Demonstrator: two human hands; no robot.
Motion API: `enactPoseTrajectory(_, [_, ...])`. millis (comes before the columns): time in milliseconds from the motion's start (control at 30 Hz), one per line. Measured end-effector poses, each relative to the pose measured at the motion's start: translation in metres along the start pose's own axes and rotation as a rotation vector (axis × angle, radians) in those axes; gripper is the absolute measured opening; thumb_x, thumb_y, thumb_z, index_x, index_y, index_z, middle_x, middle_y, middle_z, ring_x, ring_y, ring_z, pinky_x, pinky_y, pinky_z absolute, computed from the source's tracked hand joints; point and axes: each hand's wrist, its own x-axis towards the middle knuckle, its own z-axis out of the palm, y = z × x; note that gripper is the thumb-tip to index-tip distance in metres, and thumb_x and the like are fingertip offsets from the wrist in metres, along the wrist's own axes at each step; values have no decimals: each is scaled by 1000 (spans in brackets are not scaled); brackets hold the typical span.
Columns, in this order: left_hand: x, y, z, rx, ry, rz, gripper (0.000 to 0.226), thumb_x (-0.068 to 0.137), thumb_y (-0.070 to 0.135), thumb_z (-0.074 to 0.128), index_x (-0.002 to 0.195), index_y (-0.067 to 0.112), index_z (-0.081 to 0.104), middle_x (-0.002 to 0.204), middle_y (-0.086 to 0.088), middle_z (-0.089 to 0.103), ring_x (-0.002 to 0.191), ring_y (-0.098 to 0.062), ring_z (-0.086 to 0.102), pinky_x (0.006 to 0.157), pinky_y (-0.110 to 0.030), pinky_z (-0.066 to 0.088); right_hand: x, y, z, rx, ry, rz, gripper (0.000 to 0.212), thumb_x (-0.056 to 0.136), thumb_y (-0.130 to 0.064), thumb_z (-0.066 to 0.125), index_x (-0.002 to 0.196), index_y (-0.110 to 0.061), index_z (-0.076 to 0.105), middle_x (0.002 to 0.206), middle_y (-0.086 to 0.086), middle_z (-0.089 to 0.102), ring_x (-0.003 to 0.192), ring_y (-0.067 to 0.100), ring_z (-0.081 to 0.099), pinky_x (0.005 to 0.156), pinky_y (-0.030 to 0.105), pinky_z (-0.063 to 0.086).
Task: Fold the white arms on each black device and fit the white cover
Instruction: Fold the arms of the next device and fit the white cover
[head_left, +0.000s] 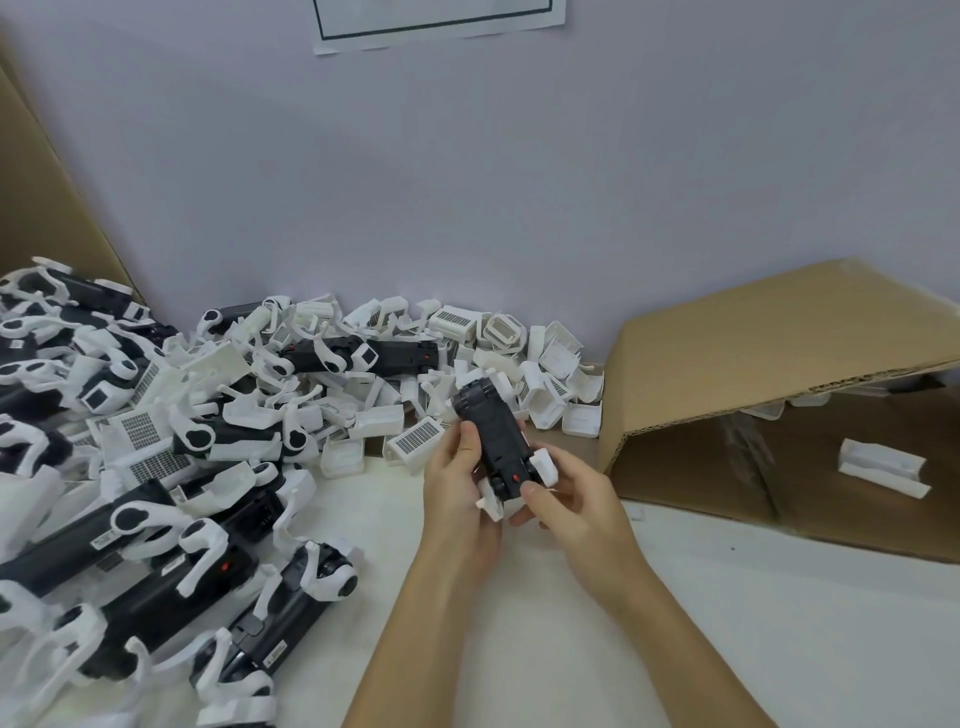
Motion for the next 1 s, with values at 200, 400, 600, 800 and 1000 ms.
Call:
enactPoseTrajectory(200, [3,-4,-2,63,-19,55,26,103,25,47,115,4,58,102,-21,59,89,-37,54,55,-32,45,1,-1,0,5,-1,52,29,82,-16,54,107,-21,67,86,-5,71,71,12,65,59,11,46])
enactPoseTrajectory(400, [4,-7,-3,123,-65,124,47,82,34,63,120,7,59,95,-18,67,82,-35,63,56,-33,48,5,6,-2,44,36,121,23,97,-8,55,107,-26,65,80,-5,69,65,10,60,59,17,48])
enactPoseTrajectory(600, [8,-14,-6,170,-70,172,21,95,23,60,113,13,64,88,-11,73,79,-25,71,70,-39,56,6,8,-5,66,20,153,32,74,-22,53,103,-24,66,66,-12,63,60,6,52,58,18,46])
enactPoseTrajectory(800, [9,-13,-7,181,-42,183,48,82,35,65,122,9,63,99,-11,73,87,-25,70,78,-39,55,6,10,-4,58,-5,129,37,72,-19,49,106,-23,65,66,-14,62,61,7,52,59,17,45])
enactPoseTrajectory(1000, [11,-14,-7,171,-33,169,24,97,21,59,118,12,64,89,-9,75,84,-27,71,85,-51,54,4,11,-4,-9,37,103,33,95,-4,49,106,-31,64,67,-14,62,59,6,52,56,15,43])
